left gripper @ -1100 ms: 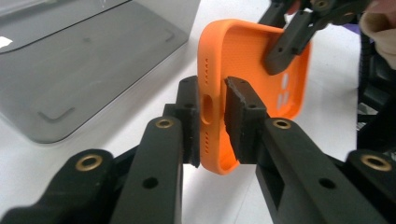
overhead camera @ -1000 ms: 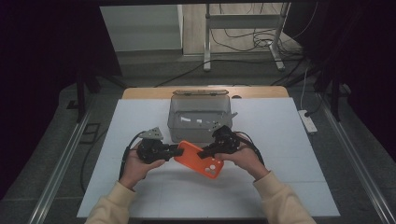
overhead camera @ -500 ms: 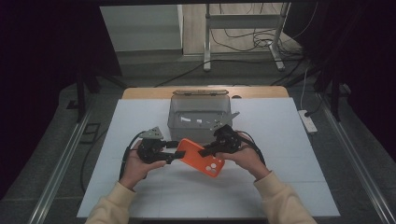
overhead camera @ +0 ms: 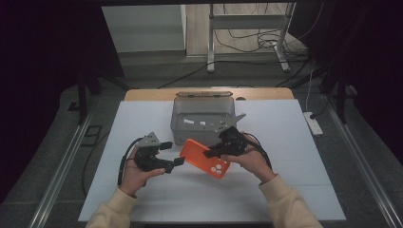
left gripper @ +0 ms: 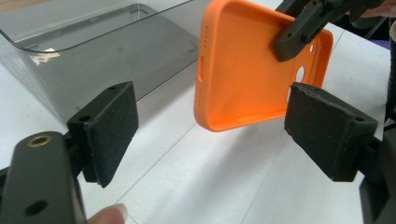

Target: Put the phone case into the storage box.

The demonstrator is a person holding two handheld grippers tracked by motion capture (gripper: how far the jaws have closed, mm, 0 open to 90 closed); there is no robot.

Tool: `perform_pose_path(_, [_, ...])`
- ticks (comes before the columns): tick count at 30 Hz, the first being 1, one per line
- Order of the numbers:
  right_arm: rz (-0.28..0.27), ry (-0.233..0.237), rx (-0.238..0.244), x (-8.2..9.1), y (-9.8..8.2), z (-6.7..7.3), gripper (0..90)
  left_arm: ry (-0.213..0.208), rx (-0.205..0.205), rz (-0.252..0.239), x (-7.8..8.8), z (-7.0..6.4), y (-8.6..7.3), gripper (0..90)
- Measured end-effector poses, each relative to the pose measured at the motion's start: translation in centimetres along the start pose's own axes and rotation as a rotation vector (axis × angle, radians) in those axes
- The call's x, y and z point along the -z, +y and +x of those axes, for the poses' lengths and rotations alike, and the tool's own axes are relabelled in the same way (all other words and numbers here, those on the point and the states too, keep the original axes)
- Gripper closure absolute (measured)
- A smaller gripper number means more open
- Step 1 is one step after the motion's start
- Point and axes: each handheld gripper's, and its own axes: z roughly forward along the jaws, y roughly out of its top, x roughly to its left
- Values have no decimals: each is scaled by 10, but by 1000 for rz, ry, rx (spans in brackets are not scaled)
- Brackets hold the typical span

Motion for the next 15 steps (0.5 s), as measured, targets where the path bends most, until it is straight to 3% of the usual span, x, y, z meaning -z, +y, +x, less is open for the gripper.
perform_pose_path(15, [3,-54,4,5,1,3,799,27,-7,12,5,-7,-9,162])
